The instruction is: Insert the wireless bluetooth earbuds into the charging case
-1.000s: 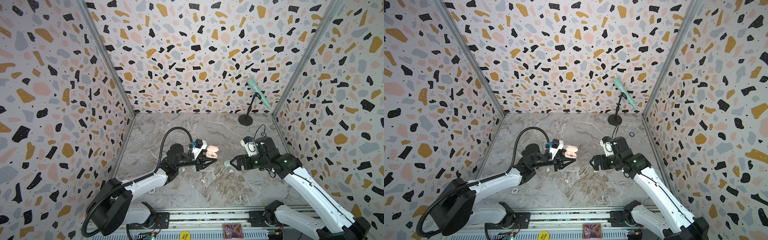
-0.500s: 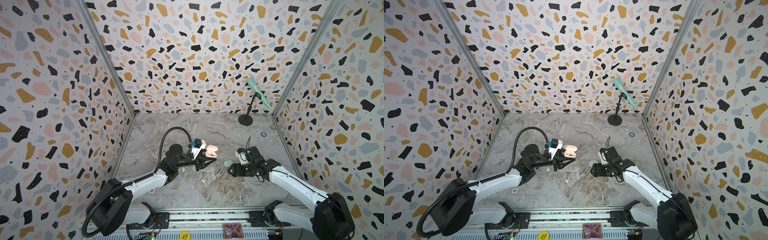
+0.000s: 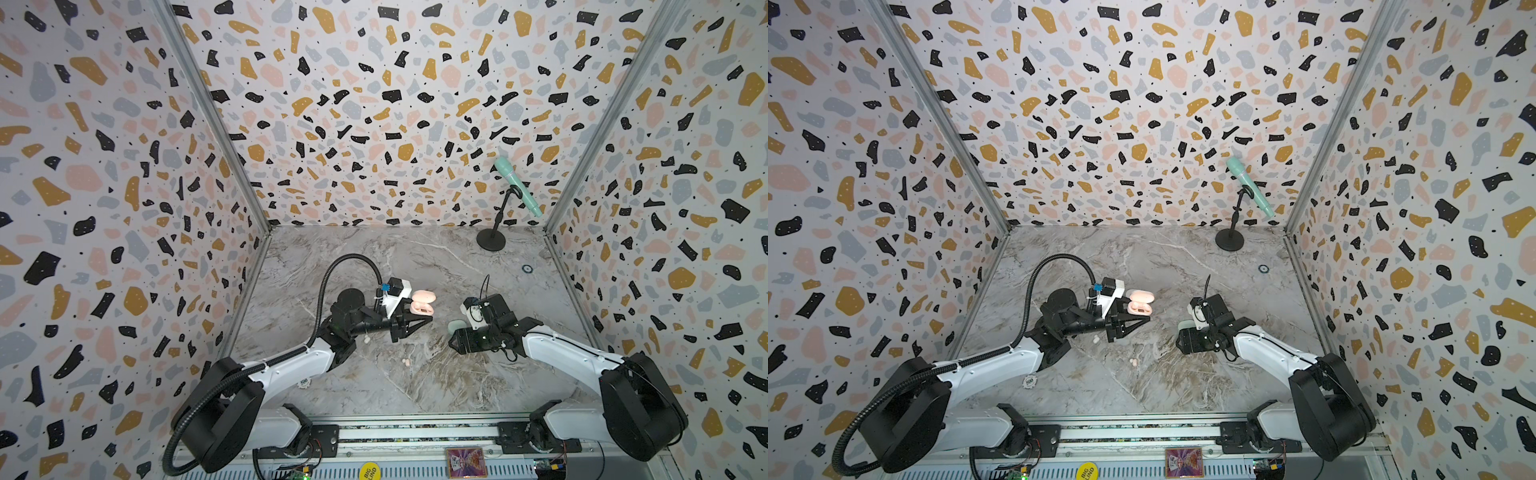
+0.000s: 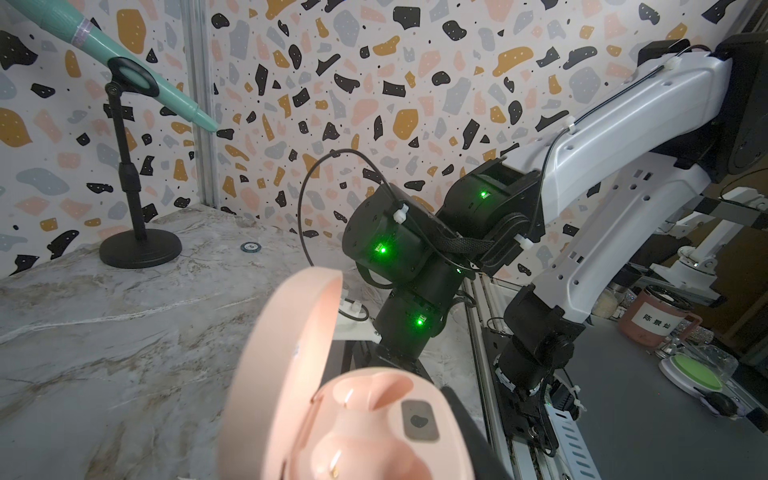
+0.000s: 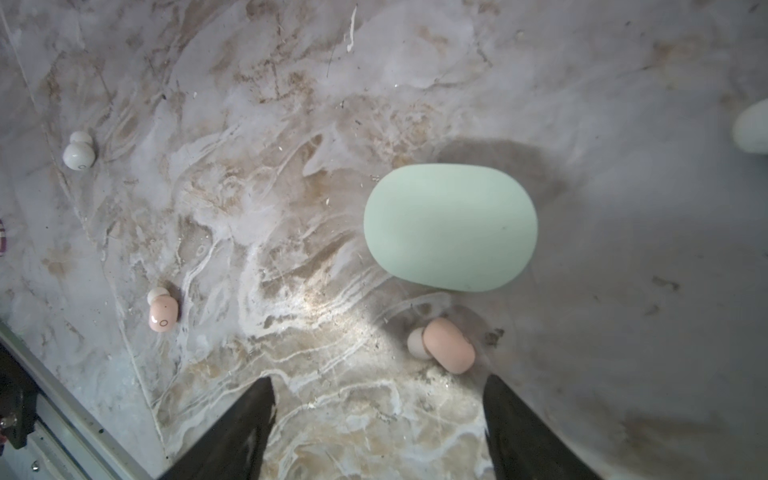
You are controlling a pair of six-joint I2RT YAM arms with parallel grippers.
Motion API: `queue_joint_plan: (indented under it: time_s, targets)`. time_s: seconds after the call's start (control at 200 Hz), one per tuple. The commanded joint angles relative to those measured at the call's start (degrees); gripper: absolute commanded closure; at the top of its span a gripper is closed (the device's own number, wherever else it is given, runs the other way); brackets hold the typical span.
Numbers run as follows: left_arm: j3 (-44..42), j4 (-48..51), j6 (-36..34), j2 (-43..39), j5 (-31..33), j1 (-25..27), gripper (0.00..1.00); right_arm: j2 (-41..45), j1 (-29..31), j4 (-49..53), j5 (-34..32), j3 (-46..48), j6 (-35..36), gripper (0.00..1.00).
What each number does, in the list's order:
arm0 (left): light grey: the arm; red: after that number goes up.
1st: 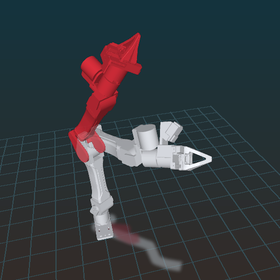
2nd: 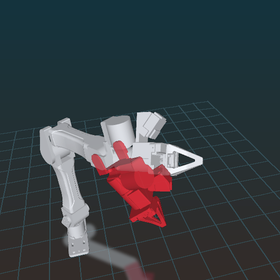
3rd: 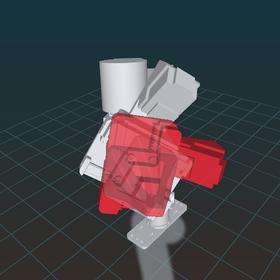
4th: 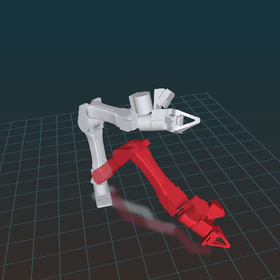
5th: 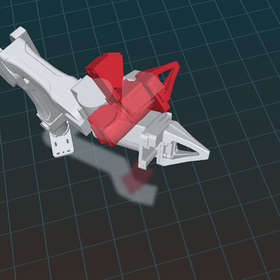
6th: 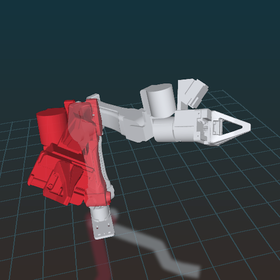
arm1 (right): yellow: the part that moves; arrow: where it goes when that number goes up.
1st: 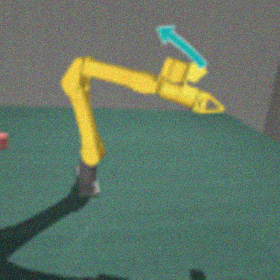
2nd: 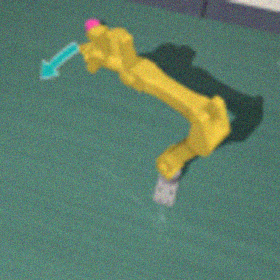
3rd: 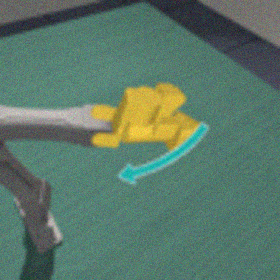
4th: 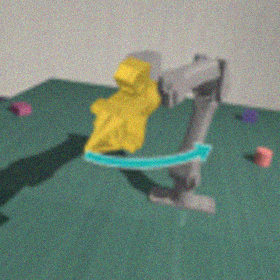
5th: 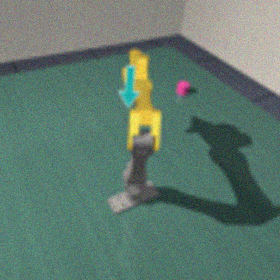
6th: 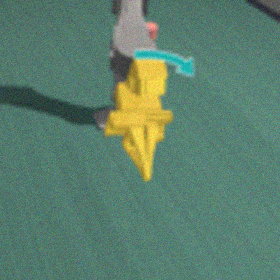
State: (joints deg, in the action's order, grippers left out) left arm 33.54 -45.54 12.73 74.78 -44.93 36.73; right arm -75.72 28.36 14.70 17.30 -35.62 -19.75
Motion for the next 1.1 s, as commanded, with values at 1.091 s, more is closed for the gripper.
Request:
queue_joint_plan:
  time_s: [1.091]
  targets:
    - [-0.93, -2.68, 0.03, -1.94, -0.60, -1.05, 0.77, -12.95, 9.82, -4.05, 3.77, -9.41, 1.18, 0.15]
